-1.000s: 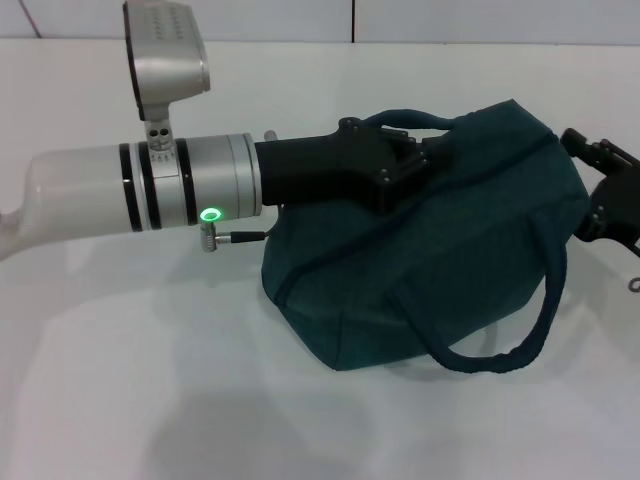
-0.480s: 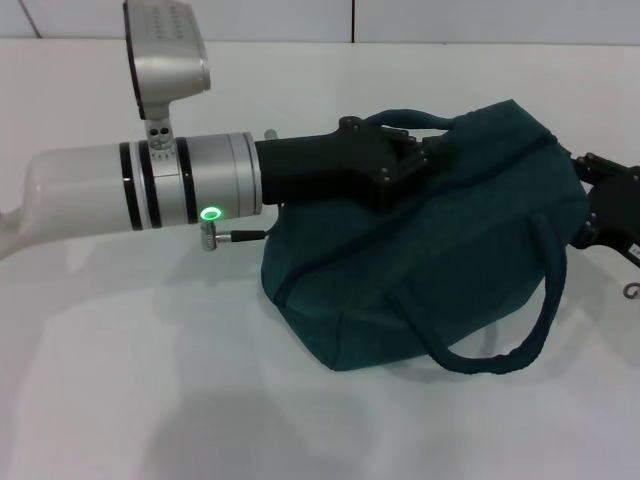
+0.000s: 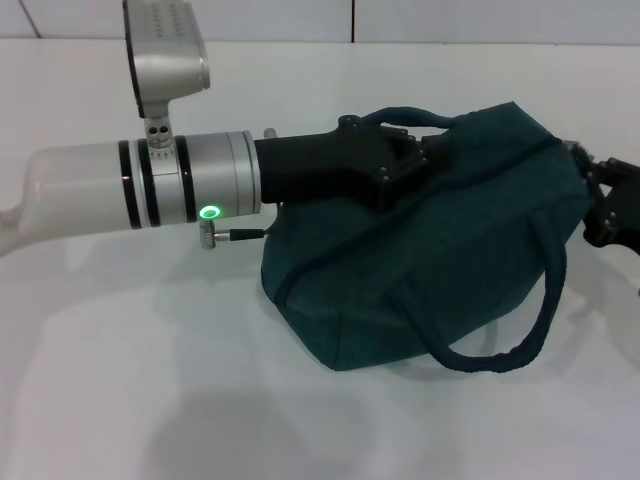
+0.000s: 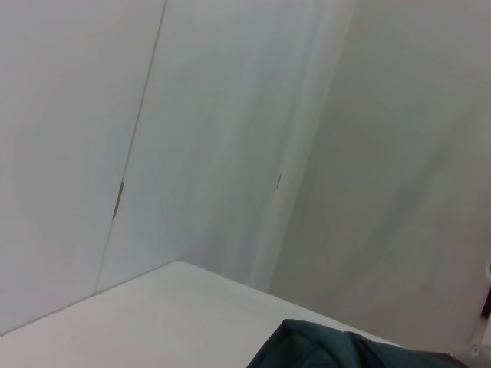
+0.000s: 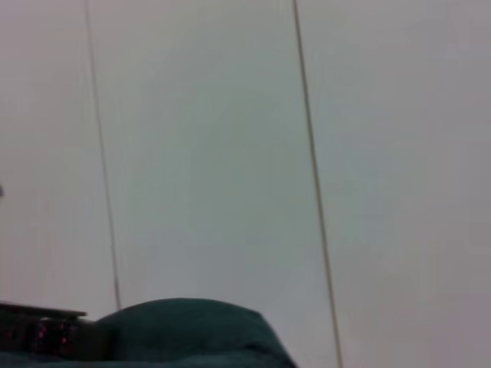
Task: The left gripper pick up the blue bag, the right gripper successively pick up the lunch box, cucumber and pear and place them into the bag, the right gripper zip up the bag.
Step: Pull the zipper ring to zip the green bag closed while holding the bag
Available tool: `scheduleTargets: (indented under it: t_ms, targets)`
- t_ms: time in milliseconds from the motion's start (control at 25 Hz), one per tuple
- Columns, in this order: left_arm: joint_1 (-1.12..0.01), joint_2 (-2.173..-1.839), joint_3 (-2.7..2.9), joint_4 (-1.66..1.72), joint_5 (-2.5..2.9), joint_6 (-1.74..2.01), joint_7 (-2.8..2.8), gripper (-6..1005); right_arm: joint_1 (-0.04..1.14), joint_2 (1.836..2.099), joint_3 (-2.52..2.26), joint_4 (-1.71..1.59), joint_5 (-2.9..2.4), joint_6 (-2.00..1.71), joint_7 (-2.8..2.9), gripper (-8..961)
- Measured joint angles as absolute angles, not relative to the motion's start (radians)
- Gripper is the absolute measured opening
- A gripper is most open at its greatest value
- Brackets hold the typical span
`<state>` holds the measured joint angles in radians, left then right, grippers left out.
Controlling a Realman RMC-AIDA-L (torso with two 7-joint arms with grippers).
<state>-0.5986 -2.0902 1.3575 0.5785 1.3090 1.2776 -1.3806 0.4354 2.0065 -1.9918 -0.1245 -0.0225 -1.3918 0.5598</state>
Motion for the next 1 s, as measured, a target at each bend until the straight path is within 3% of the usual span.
scheduleTargets:
  t_ms: [1000]
  targets:
    - [-0.592,-2.092,1.347,0.547,1.213,1.274,-1.366,63,0.419,1.995,-1.966,-0.132,-0.043,-1.325,0.568,22]
